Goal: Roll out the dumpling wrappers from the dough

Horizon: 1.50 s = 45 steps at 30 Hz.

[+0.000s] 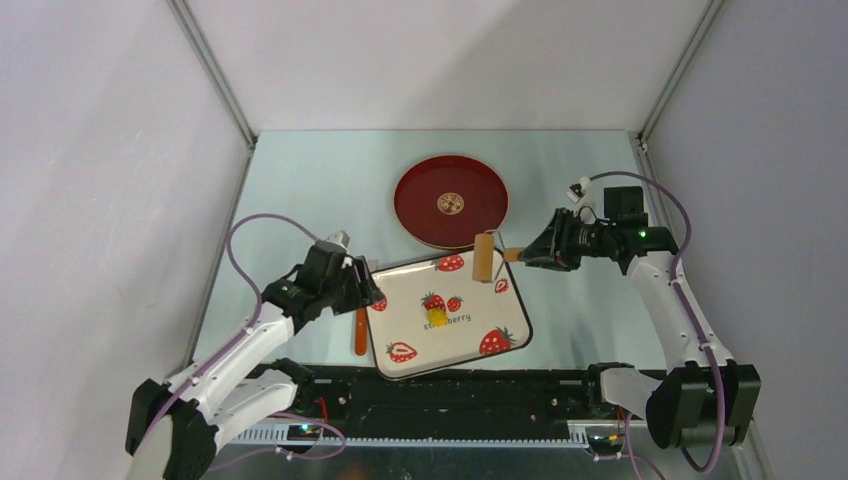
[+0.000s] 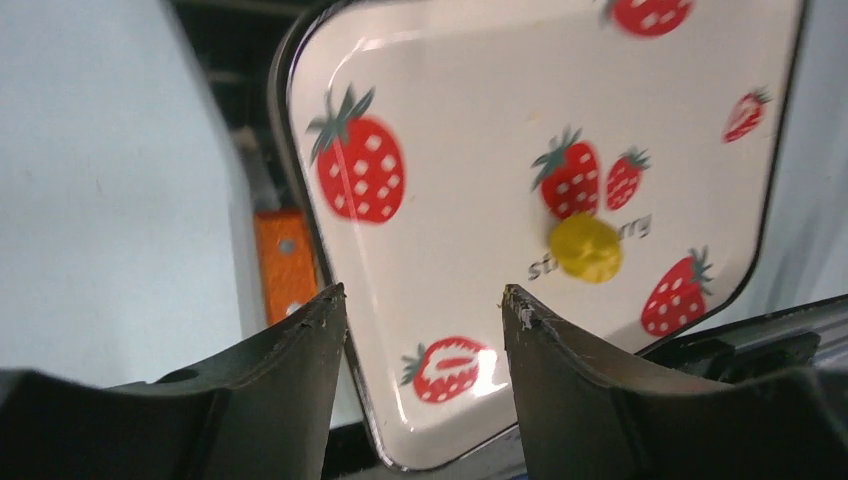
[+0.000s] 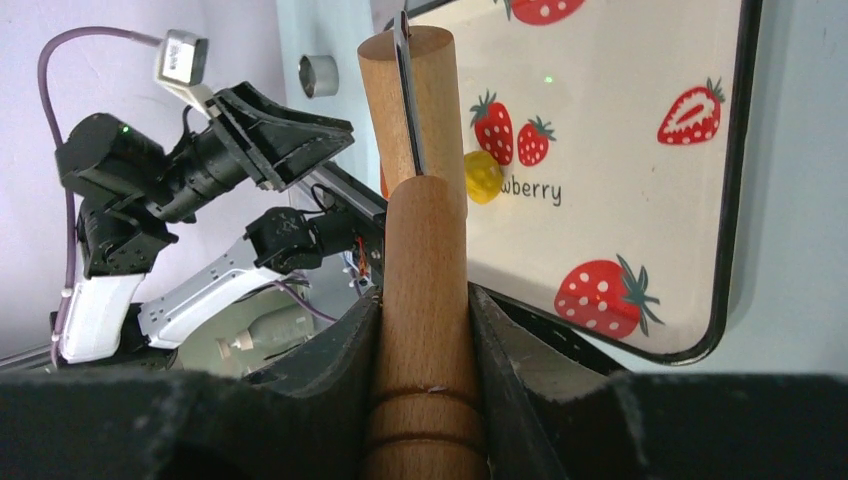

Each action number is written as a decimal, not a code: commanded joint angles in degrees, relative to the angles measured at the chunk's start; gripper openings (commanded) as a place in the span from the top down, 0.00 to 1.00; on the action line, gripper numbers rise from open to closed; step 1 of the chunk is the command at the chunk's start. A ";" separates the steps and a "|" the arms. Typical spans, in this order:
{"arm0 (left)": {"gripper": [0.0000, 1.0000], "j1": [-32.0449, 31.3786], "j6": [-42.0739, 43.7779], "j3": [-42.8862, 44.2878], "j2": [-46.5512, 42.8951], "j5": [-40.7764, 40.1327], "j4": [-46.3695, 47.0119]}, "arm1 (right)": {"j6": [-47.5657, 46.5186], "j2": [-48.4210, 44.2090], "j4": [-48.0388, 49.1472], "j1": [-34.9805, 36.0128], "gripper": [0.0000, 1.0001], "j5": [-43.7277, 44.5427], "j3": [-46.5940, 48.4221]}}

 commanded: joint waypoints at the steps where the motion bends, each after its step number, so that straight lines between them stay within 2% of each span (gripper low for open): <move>1: 0.37 0.61 -5.69 -1.69 2.04 2.76 -3.56 | -3.33 -1.93 -4.43 -0.49 1.00 -1.56 1.81; 6: 0.42 0.63 -5.44 -2.47 3.99 2.18 -3.56 | -3.99 -2.30 -5.34 -1.44 1.00 -1.80 1.14; 20: 0.45 0.57 -2.93 -0.86 14.79 4.00 -0.90 | -4.53 -3.23 -6.24 -4.54 1.00 -3.32 0.28; 28: 0.54 0.44 1.02 2.11 19.61 5.67 0.89 | -5.95 -3.62 -7.82 -5.30 1.00 -2.83 0.23; 30: 0.60 0.33 2.14 3.69 21.84 5.72 0.85 | -6.14 -3.80 -7.99 -5.33 1.00 -2.76 0.26; 32: 0.73 0.27 3.61 5.49 24.26 5.84 0.86 | -6.45 -3.97 -8.18 -5.33 1.00 -2.73 0.26; 34: 0.80 0.22 5.22 7.38 27.44 5.93 0.82 | -7.14 -4.07 -8.85 -5.34 1.00 -2.46 0.28; 40: 0.90 0.13 10.19 12.91 34.03 6.23 0.36 | -9.25 -4.17 -10.97 -4.94 1.00 -0.70 0.32; 45: 0.98 0.18 10.99 15.57 36.55 5.25 -0.06 | -9.66 -3.44 -12.27 -3.23 1.00 2.09 1.18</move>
